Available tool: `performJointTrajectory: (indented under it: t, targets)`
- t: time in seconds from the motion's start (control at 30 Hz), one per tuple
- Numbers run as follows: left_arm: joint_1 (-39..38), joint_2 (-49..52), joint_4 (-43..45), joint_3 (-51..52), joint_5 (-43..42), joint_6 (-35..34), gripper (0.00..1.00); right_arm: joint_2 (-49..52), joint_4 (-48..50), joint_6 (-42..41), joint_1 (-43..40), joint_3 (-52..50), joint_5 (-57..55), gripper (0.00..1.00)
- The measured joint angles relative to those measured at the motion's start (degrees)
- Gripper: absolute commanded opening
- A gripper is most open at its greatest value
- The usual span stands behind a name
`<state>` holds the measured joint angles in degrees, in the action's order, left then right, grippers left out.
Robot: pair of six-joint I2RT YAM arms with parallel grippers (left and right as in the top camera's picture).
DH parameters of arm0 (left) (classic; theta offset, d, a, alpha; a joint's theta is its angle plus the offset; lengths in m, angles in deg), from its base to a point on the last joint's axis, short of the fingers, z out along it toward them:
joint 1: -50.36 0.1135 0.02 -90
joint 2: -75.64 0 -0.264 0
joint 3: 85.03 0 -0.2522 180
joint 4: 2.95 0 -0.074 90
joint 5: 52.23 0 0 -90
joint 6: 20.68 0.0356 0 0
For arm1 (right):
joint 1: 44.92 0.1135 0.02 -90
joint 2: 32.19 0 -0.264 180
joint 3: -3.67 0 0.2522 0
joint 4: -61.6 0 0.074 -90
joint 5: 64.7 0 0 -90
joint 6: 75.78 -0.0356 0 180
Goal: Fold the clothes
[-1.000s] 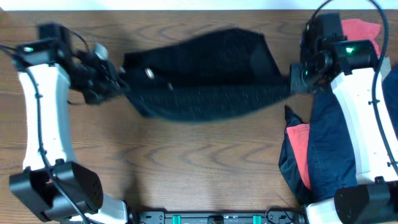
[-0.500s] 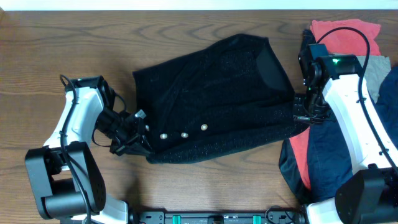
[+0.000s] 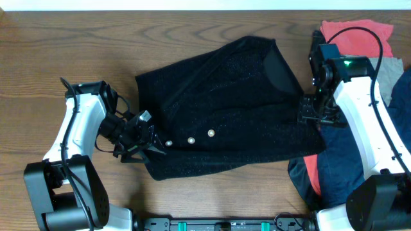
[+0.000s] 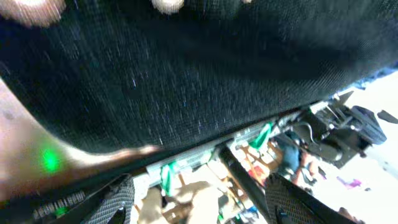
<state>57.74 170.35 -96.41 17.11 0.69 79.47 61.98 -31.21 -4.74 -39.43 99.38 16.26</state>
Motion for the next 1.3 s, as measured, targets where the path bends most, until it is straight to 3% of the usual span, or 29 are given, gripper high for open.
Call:
performJointTrajectory:
  t: [0.27, 0.3, 0.37, 0.53, 0.93, 1.3]
  targets:
    - [0.0, 0.0, 17.4, 0.0, 0.0, -4.7, 0.69, 0.0, 14.8, 10.0, -1.9, 0.1, 9.6, 0.54]
    - [0.0, 0.0, 19.8, 0.0, 0.0, -5.5, 0.78, 0.1, 15.9, 12.2, -1.9, 0.1, 12.2, 0.54]
    - [0.0, 0.0, 24.2, 0.0, 0.8, -7.4, 0.84, 0.8, 17.0, 15.3, -1.9, 0.1, 15.9, 0.52]
    - [0.0, 0.0, 30.2, 0.0, 5.5, -14.0, 0.88, 7.9, 22.8, 18.3, -1.9, 0.2, 20.9, 0.44]
    - [0.0, 0.0, 33.0, 0.0, 9.0, -19.4, 0.88, 23.6, 48.8, 19.7, -1.9, 0.0, 28.9, 0.51]
    - [0.0, 0.0, 32.8, 0.0, 9.0, -19.9, 0.88, 28.8, 58.8, 19.7, 0.2, 0.0, 30.4, 0.54]
